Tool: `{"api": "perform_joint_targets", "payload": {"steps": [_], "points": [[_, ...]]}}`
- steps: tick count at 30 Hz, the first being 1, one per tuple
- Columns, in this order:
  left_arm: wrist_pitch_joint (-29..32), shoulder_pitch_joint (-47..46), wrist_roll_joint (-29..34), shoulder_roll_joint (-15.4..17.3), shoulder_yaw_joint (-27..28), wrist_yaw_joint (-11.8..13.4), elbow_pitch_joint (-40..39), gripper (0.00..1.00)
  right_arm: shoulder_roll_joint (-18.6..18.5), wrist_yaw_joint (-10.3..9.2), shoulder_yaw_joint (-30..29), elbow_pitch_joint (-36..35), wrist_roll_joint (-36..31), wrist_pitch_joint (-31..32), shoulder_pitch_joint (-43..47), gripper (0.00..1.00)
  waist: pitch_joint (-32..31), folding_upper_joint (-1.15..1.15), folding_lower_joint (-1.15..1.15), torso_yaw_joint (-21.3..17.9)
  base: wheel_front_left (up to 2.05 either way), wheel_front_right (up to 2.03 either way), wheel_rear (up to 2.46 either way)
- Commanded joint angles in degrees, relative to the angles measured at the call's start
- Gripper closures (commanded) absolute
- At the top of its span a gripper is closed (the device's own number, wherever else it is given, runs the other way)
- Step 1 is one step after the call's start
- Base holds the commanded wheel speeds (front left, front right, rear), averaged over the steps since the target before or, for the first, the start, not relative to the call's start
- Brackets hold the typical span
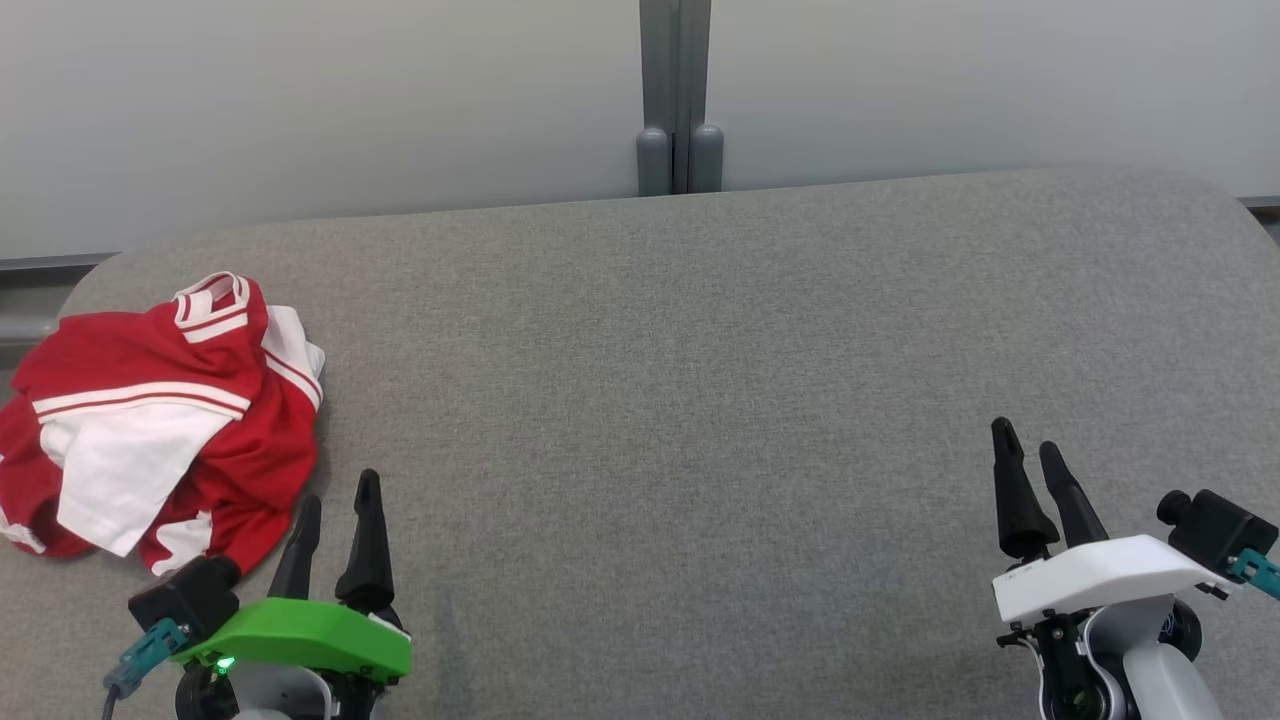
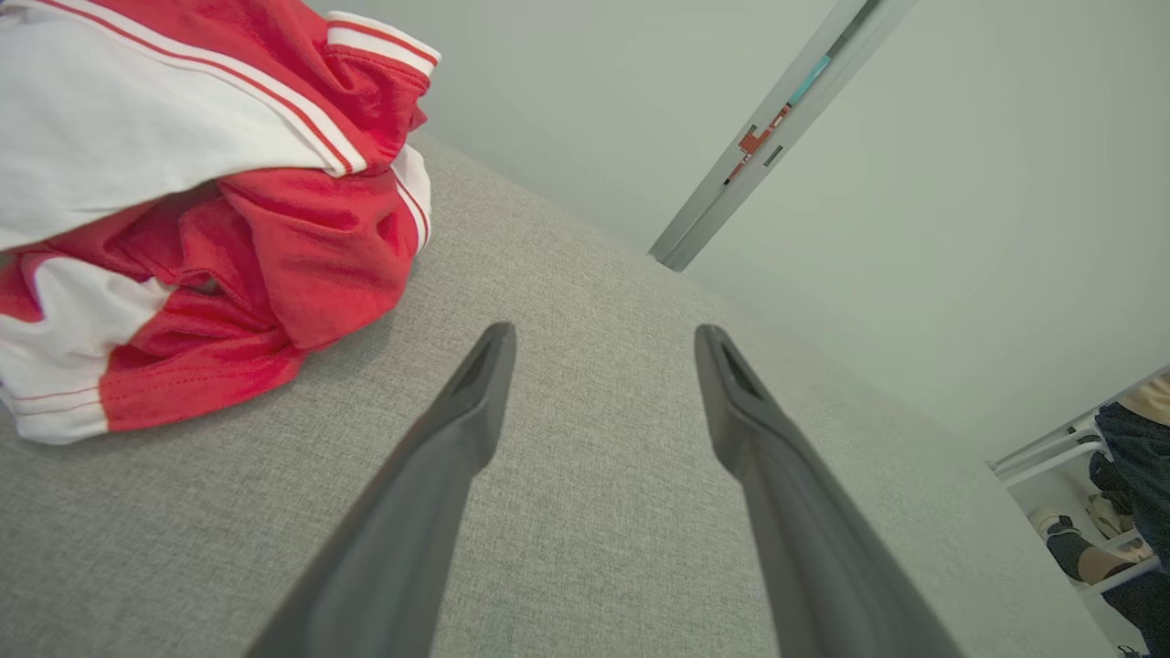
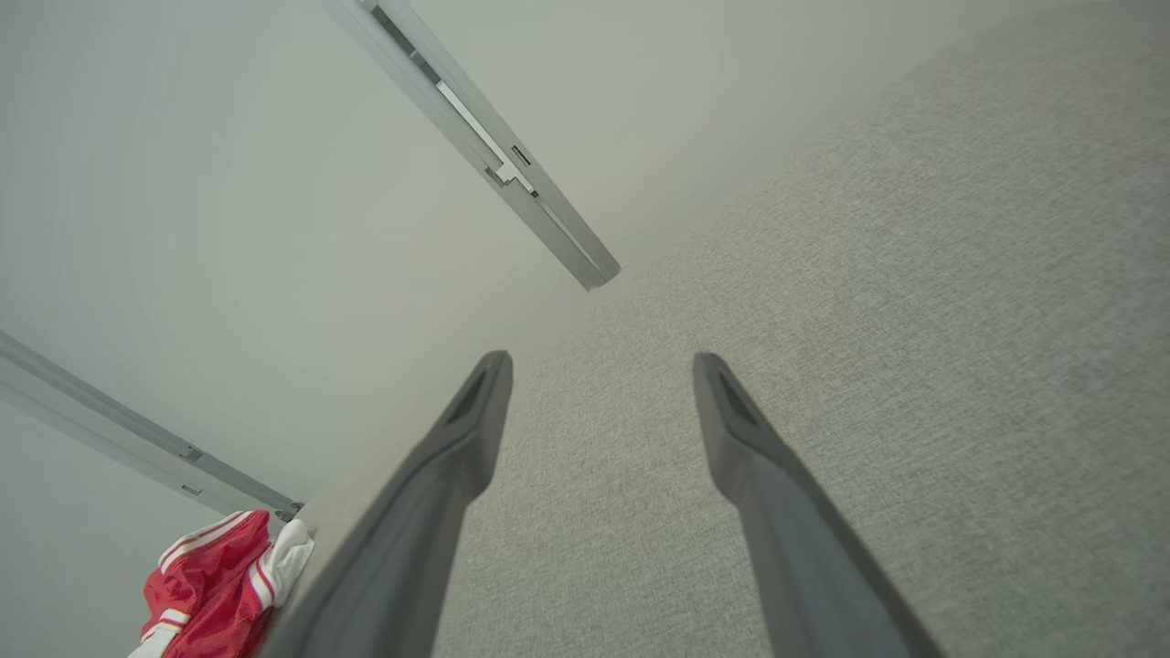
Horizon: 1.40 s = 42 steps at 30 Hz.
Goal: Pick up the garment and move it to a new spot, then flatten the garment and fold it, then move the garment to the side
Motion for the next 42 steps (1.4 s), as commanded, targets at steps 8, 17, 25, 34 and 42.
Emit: {"api": "perform_joint_targets", "payload": {"steps": [8, 17, 25, 34, 42], "points": [[-1.8, -1.4, 6.6, 0.7, -0.9, 0.9, -0.8, 0.00, -0.4, 0.02, 0.7, -0.8, -6.5, -1.8, 0.0, 0.00, 0.0, 0.00, 0.00, 0.0, 0.00, 0.00, 0.00], [-3.1, -1.6, 12.1, 0.8, -1.9, 1.2, -0.9, 0.00, -0.4, 0.02, 1.1, 0.0, -11.4, -3.2, 0.1, 0.00, 0.0, 0.00, 0.00, -0.1, 0.00, 0.00, 0.00], [-4.2, -1.4, 16.1, 0.7, -2.5, 1.1, -1.2, 0.00, -0.5, 0.03, 1.0, 0.5, -15.5, -4.3, 0.1, 0.00, -0.1, 0.00, 0.00, -0.2, 0.00, 0.00, 0.00], [-5.3, -1.3, 18.9, 0.3, -2.5, 0.8, -0.4, 0.00, -0.5, 0.02, 1.3, 0.7, -19.2, -5.4, 0.1, 0.00, -0.2, 0.00, 0.00, -0.3, 0.00, 0.00, 0.00], [-6.4, -1.8, 19.7, -0.2, -2.2, 0.4, 1.9, 0.00, -0.5, 0.03, 1.7, 1.4, -21.2, -6.4, 0.2, 0.00, -0.4, 0.00, 0.00, -0.5, 0.00, 0.00, 0.00]]}}
